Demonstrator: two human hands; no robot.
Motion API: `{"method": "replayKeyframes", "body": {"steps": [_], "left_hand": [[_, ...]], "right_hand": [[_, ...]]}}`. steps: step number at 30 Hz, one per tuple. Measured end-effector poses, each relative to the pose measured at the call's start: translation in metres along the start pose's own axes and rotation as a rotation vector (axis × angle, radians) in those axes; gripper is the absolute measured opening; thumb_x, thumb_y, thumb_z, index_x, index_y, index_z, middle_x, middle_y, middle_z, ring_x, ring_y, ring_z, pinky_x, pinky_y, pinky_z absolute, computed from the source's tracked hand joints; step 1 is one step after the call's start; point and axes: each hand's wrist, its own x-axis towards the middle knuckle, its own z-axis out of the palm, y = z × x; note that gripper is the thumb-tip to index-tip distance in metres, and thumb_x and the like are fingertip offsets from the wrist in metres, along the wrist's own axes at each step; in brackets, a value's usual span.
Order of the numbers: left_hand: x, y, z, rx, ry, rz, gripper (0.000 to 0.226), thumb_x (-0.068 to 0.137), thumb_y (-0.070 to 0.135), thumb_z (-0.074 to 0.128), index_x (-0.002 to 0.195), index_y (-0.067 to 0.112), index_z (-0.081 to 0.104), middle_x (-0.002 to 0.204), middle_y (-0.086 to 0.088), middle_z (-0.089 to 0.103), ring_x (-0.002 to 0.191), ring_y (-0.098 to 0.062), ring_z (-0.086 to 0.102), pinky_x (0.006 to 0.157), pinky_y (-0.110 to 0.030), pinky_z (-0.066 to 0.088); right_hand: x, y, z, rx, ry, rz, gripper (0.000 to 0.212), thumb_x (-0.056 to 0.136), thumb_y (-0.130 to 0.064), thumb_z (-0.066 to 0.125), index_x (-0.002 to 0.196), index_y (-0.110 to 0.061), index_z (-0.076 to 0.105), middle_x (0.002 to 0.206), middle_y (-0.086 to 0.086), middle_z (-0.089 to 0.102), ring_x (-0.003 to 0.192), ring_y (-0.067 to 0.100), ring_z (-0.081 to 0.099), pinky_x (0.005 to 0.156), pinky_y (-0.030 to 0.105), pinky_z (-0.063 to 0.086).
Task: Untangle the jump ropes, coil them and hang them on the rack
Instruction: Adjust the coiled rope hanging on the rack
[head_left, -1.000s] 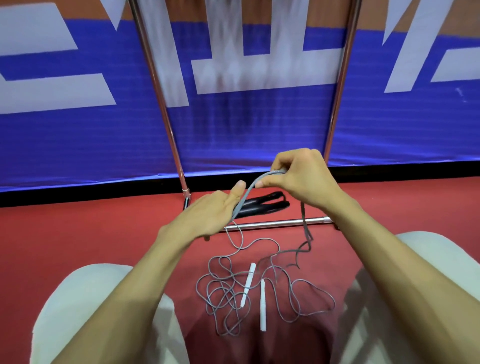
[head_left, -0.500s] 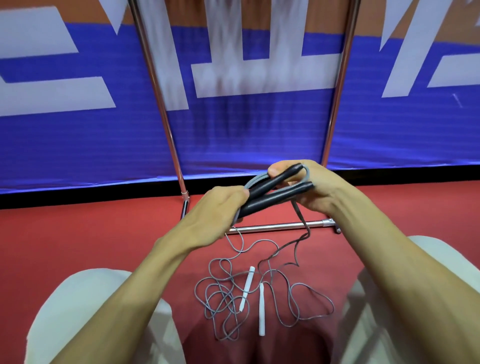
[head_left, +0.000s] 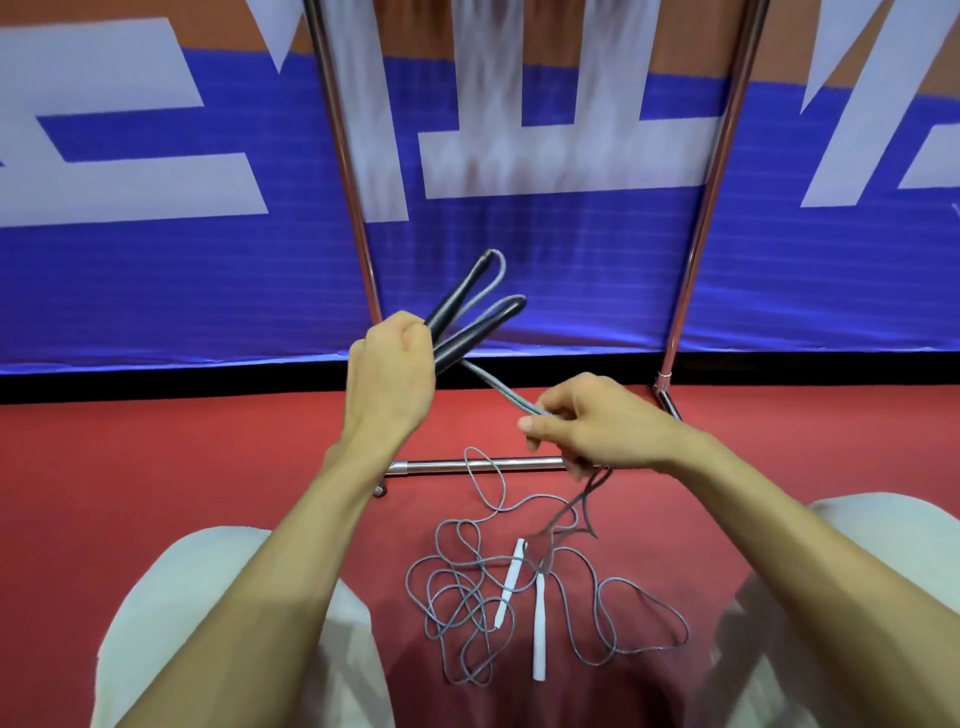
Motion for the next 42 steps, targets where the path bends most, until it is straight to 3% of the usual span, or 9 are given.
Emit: {"method": "replayKeyframes", "body": {"steps": [5,10,16,21,28,32,37,40,42], "left_hand": [[0.0,-0.004,0.004,0.172,-0.108,-0.035,0.034,0.093,0.018,0.036,0.061,0.005,0.038,0.058,-0.011,0.041,0.068,-0.036,0.039,0.062,-0.038,0.028],[-0.009,0.003,0.01,0.23,-0.289,0.06,0.062,0.098,0.053,0.039,0.064,0.001,0.049,0.053,-0.009,0.035,0.058,-0.028,0.038,0.053,-0.034,0.031],[-0.017,0.008,0.01,0.221,-0.612,0.061,0.082,0.056,0.091,0.053,0.066,0.01,0.053,0.053,0.007,0.04,0.051,-0.015,0.037,0.052,-0.03,0.031],[-0.028,0.008,0.012,0.324,-0.657,0.17,0.049,0.067,0.057,0.078,0.065,0.013,0.055,0.055,0.004,0.049,0.05,-0.016,0.043,0.049,-0.029,0.037],[-0.034,0.015,0.008,0.05,-0.756,0.241,0.024,0.067,0.037,0.057,0.087,0.023,0.059,0.074,0.0,0.054,0.063,-0.015,0.043,0.059,-0.029,0.038],[-0.027,0.009,0.001,-0.282,-0.807,0.135,0.039,0.071,0.033,0.058,0.109,0.04,0.053,0.087,-0.002,0.067,0.079,-0.02,0.058,0.069,-0.032,0.045],[-0.029,0.017,0.004,-0.572,-0.754,-0.006,0.047,0.1,0.005,0.038,0.133,0.039,0.038,0.075,0.001,0.062,0.054,-0.016,0.039,0.05,-0.021,0.037],[-0.025,0.02,0.003,-0.636,-0.671,-0.03,0.051,0.102,0.008,0.032,0.134,0.047,0.039,0.083,-0.006,0.06,0.049,-0.016,0.036,0.048,-0.024,0.034],[-0.022,0.018,0.007,-0.594,-0.619,-0.048,0.039,0.103,0.009,0.032,0.131,0.031,0.047,0.083,-0.01,0.057,0.046,-0.015,0.034,0.047,-0.024,0.03]], "right_hand": [[-0.003,-0.001,-0.005,-0.199,0.253,-0.277,0.021,0.094,-0.023,0.057,0.074,-0.02,0.062,0.058,0.0,0.059,0.055,0.011,0.057,0.059,0.026,0.045],[0.003,0.011,-0.015,-0.188,0.57,-0.342,0.017,0.09,-0.034,0.054,0.089,-0.022,0.067,0.074,-0.009,0.051,0.072,0.007,0.048,0.069,0.028,0.041],[0.003,0.015,-0.016,-0.06,0.575,-0.247,0.007,0.088,-0.028,0.064,0.081,-0.028,0.065,0.1,-0.007,0.05,0.089,0.005,0.052,0.079,0.014,0.037],[0.0,0.012,-0.015,0.082,0.363,-0.171,0.012,0.086,-0.024,0.066,0.075,-0.02,0.064,0.069,-0.002,0.067,0.064,0.014,0.062,0.066,0.036,0.054],[-0.006,0.008,-0.032,0.506,0.134,0.009,0.03,0.074,-0.028,0.076,0.068,-0.005,0.059,0.059,0.007,0.05,0.05,0.017,0.047,0.05,0.027,0.041],[-0.005,0.012,-0.039,0.878,-0.048,0.091,0.038,0.08,-0.048,0.056,0.065,-0.014,0.065,0.059,-0.001,0.053,0.051,0.011,0.047,0.054,0.025,0.032],[0.004,0.011,-0.033,1.245,0.081,0.126,0.049,0.092,-0.043,0.043,0.071,-0.009,0.072,0.065,0.006,0.06,0.046,0.013,0.043,0.046,0.022,0.022],[0.008,0.008,-0.021,1.128,0.127,0.115,0.043,0.1,-0.032,0.038,0.089,-0.003,0.069,0.073,0.012,0.066,0.05,0.016,0.049,0.046,0.021,0.038],[0.009,0.007,-0.017,0.918,0.129,0.092,0.034,0.1,-0.028,0.044,0.099,-0.001,0.065,0.072,0.01,0.066,0.052,0.016,0.052,0.051,0.024,0.042]]}}
